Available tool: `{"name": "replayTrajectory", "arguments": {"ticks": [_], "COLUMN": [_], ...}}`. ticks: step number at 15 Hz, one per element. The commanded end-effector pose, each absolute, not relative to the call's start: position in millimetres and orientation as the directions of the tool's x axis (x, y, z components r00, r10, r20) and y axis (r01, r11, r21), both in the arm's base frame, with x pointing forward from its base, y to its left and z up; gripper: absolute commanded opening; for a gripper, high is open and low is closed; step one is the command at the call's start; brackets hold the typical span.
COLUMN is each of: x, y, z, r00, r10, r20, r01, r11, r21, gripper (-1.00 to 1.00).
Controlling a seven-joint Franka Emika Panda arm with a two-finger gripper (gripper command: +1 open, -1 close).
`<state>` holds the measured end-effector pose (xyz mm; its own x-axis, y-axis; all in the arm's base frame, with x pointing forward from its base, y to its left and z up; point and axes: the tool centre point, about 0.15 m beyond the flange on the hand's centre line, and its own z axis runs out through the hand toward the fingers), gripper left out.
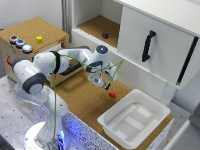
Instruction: Put the pink block on the table
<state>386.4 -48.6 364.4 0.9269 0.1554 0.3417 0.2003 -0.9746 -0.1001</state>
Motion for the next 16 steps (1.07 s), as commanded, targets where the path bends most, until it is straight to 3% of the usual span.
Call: {"name": "replayTrajectory", "arguments": {"ticks": [1,10,16], "x": [359,345,374], "y": [7,110,178], "z": [407,476,502], "r00": [0.920,0.881,0.851], "r10": [0.169,0.237,0.291], "r20": [0.353,0.410,0.437], "r01": [0.217,0.285,0.323], "r11": [-0.971,-0.957,-0.946], "r21": [-0.102,-0.059,0.003], "gripper": [1.00,1.00,1.00]}}
